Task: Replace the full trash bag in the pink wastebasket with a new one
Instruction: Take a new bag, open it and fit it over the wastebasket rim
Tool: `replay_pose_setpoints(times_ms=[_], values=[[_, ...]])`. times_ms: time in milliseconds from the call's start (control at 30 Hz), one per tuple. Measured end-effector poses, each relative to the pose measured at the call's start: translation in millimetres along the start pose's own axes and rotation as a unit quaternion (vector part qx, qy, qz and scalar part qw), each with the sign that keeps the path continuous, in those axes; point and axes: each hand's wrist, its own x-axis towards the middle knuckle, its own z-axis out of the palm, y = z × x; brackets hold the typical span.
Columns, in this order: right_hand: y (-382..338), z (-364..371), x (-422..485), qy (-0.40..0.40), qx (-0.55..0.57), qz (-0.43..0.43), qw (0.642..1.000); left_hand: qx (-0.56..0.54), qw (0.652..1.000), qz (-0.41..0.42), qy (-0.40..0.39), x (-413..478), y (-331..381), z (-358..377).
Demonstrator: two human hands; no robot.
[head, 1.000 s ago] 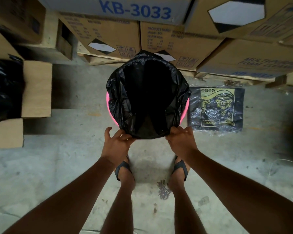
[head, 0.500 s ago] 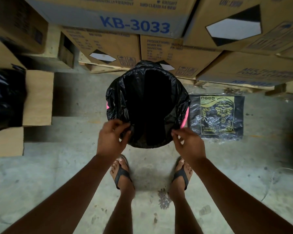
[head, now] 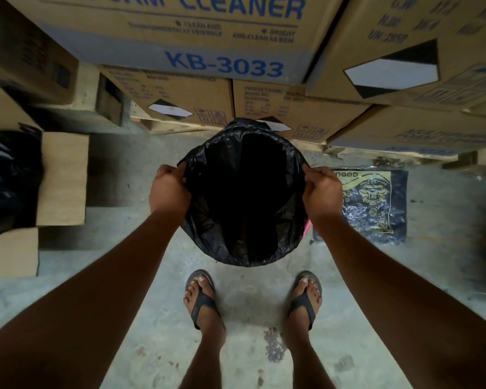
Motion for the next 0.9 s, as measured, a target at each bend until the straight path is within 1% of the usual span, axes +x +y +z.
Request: replay_pose_setpoints(times_ms=[100,167,233,267,333,400,433,467,533,600,633,667,700,733,800,900], values=[[2.8,-2.8,-0.9,0.028,0.046,-0.002,0.999,-0.068,0.997,0.015,0.020,0.7,-19.5,0.9],[6.5,-4.3,-2.3,0.046,0.087,0.011,0.995,-0.071,0.997,0.018,0.024,1.5,-28.5,3.7],[12.6,-5.2,-1.0,0.049,0.144,0.055,0.987,-0.060,0.998,0.021,0.024,2.8,-34.5,6.7],[15.9,-5.2,0.4,0.042,0.173,0.089,0.980,-0.070,0.997,0.007,0.021,3.2,-35.1,8.5],[21.0,-3.8,3.1,0.029,0.201,0.141,0.969,-0.125,0.991,-0.055,0.013,3.3,-31.9,12.2],[22.3,-1.9,5.1,0.031,0.171,0.146,0.974,-0.157,0.982,-0.108,0.004,5.4,-33.6,19.8],[23.0,-1.7,6.4,0.030,0.149,0.139,0.979,-0.156,0.981,-0.118,0.006,5.8,-36.8,22.0],[22.8,-2.2,6.9,0.028,0.135,0.132,0.982,-0.149,0.982,-0.113,0.014,5.5,-41.1,22.4],[23.7,-5.6,5.7,0.032,0.123,0.109,0.986,-0.140,0.987,-0.073,0.041,1.7,-48.1,17.8],[24.2,-10.8,-1.9,0.050,0.104,0.046,0.992,-0.138,0.988,-0.008,0.071,-6.1,-47.9,10.8],[23.3,-13.3,-9.4,0.057,0.089,0.009,0.994,-0.121,0.989,0.033,0.073,-12.1,-46.0,8.9],[22.6,-14.3,-18.7,0.058,0.074,-0.018,0.995,-0.085,0.991,0.074,0.066,-19.7,-43.5,8.6],[19.3,-14.8,-30.5,0.052,0.062,-0.025,0.996,-0.031,0.992,0.109,0.053,-27.7,-41.7,10.1],[14.9,-14.8,-43.8,0.041,0.060,-0.013,0.997,0.022,0.990,0.134,0.037,-36.1,-40.8,13.5],[5.5,-12.5,-69.6,0.019,0.073,0.024,0.997,0.080,0.988,0.132,-0.012,-54.7,-37.2,21.2],[-5.5,-8.6,-92.2,0.005,0.073,0.052,0.996,0.091,0.986,0.093,-0.101,-77.2,-30.8,34.8]])
